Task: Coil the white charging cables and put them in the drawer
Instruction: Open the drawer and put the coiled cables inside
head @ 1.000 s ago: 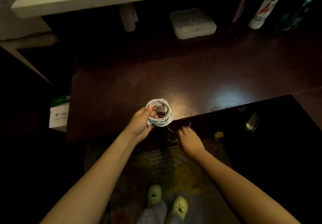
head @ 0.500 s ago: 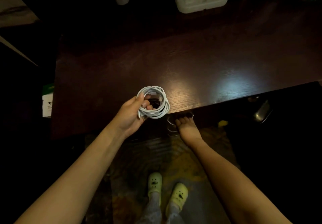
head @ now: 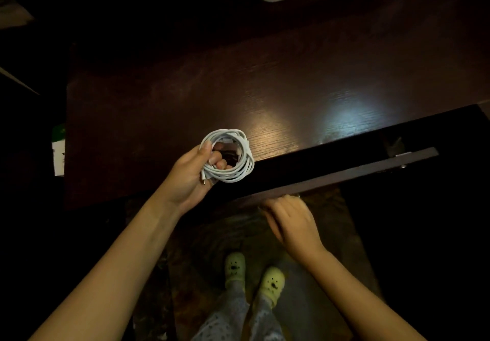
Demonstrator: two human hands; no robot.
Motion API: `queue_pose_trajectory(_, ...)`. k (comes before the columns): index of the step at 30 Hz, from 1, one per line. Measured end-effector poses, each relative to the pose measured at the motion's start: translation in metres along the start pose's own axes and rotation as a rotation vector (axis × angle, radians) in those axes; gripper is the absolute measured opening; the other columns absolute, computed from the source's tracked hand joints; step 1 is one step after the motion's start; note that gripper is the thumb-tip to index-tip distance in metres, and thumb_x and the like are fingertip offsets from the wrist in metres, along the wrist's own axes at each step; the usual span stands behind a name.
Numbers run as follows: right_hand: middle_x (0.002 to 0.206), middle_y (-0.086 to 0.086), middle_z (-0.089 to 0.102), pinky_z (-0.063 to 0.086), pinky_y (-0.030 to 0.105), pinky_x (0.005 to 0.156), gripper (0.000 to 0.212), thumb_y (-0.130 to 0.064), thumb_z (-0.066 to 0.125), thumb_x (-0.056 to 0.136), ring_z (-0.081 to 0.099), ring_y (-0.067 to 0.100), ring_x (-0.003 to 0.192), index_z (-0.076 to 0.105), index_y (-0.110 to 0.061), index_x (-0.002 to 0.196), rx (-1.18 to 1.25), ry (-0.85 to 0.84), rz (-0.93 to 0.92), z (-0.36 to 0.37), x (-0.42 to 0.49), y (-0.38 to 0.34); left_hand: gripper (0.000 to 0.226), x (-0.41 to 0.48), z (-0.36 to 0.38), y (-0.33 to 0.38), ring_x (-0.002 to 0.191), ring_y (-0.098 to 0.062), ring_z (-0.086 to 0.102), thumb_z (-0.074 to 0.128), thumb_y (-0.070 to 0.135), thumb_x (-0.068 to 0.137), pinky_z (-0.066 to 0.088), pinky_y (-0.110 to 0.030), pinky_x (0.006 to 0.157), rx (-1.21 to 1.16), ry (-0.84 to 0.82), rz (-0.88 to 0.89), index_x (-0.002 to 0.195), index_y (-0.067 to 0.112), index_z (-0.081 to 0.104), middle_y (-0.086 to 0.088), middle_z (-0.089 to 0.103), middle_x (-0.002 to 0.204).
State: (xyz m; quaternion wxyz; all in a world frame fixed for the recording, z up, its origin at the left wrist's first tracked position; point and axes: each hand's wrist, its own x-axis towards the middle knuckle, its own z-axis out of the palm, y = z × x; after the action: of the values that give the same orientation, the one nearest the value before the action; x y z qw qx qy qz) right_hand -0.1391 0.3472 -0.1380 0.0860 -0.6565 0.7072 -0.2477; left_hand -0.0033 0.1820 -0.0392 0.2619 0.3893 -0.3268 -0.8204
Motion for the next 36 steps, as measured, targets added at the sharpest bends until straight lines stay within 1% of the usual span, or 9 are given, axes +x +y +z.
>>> queue_pose_trajectory(2,0.099,0.007,0.062,0.037,0.031,0.082,0.028,-0.026,0.06,0.086,0.05,0.021,0.093,0.058,-0.011,0.109,-0.065,0.095,-0.033,-0.014,0.005,-0.003,0.032,-0.003,-0.005,0.0,0.057,-0.008,0.048,0.037,0.023,0.095,0.05,-0.02,0.062,0.006,0.006,-0.003,0.085,0.014,0.066,0.006,0.044,0.054)
queue_pose_trajectory(5,0.106,0.005,0.062,0.037,0.036,0.093,0.043,-0.048,0.047,0.086,0.053,0.024,0.102,0.062,-0.015,0.109,-0.246,-0.059,0.022,-0.022,0.02,0.011,0.024,-0.005,-0.012,-0.003,0.057,-0.009,0.048,0.039,0.023,0.092,0.051,-0.022,0.067,-0.016,0.01,-0.015,0.09,0.011,0.06,0.005,0.044,0.054)
queue_pose_trajectory(9,0.068,-0.005,0.065,0.046,0.029,0.066,0.05,-0.055,0.03,0.089,0.062,0.016,0.068,0.063,-0.022,0.07,-0.363,-0.25,-0.055,-0.02,0.015,0.02,0.022,-0.007,-0.016,-0.014,0.057,-0.011,0.047,0.047,0.025,0.083,0.05,-0.024,0.066,-0.045,-0.005,-0.055,0.088,0.01,0.063,0.003,0.044,0.054)
queue_pose_trajectory(12,0.064,-0.005,0.062,0.043,0.026,0.049,0.058,-0.063,0.021,0.088,0.059,0.014,0.059,0.058,-0.022,0.069,-0.275,-0.251,-0.144,-0.022,0.005,0.026,0.024,-0.007,-0.014,-0.022,0.056,-0.012,0.047,0.046,0.023,0.084,0.05,-0.023,0.062,-0.035,-0.03,-0.087,0.088,0.009,0.065,0.002,0.044,0.054)
queue_pose_trajectory(17,0.068,-0.008,0.062,0.042,0.023,0.046,0.052,-0.066,0.03,0.082,0.06,0.012,0.06,0.058,-0.023,0.074,-0.198,-0.208,-0.265,-0.026,-0.01,0.032,0.023,0.0,-0.009,-0.037,0.054,-0.009,0.048,0.036,0.017,0.095,0.05,-0.022,0.059,0.107,-0.094,-0.121,0.099,0.006,0.056,0.004,0.044,0.055)
queue_pose_trajectory(24,0.068,-0.008,0.061,0.042,0.023,0.048,0.051,-0.067,0.031,0.082,0.06,0.012,0.061,0.057,-0.023,0.074,-0.191,-0.178,-0.243,-0.026,-0.023,0.028,0.01,0.019,-0.014,-0.07,0.08,-0.009,0.052,0.044,0.022,0.096,0.041,-0.025,0.078,1.073,-0.218,-0.051,0.101,0.015,0.051,0.002,0.053,0.086)
queue_pose_trajectory(29,0.068,-0.009,0.061,0.041,0.022,0.047,0.051,-0.067,0.031,0.081,0.06,0.011,0.06,0.057,-0.024,0.073,-0.207,-0.165,-0.242,-0.026,-0.027,0.026,0.036,0.054,-0.026,-0.112,0.116,-0.031,0.048,0.043,0.033,0.095,0.038,-0.038,0.097,1.707,-0.344,0.019,0.121,0.008,0.042,-0.017,0.051,0.123)
queue_pose_trajectory(33,0.067,-0.01,0.061,0.04,0.021,0.048,0.05,-0.068,0.033,0.081,0.059,0.01,0.06,0.056,-0.025,0.073,-0.203,-0.15,-0.241,-0.025,-0.029,0.027,0.05,0.074,-0.037,-0.141,0.137,-0.032,0.023,0.034,0.033,0.097,0.012,-0.041,0.114,2.031,-0.472,0.082,0.142,0.011,0.025,-0.016,0.031,0.146)
queue_pose_trajectory(36,0.068,-0.01,0.061,0.041,0.021,0.049,0.049,-0.068,0.033,0.081,0.059,0.01,0.061,0.056,-0.025,0.073,-0.199,-0.146,-0.247,-0.022,-0.031,0.028,0.049,0.083,-0.042,-0.162,0.138,-0.031,0.021,0.031,0.03,0.099,0.008,-0.039,0.114,2.138,-0.54,0.114,0.142,0.008,0.024,-0.017,0.031,0.147)
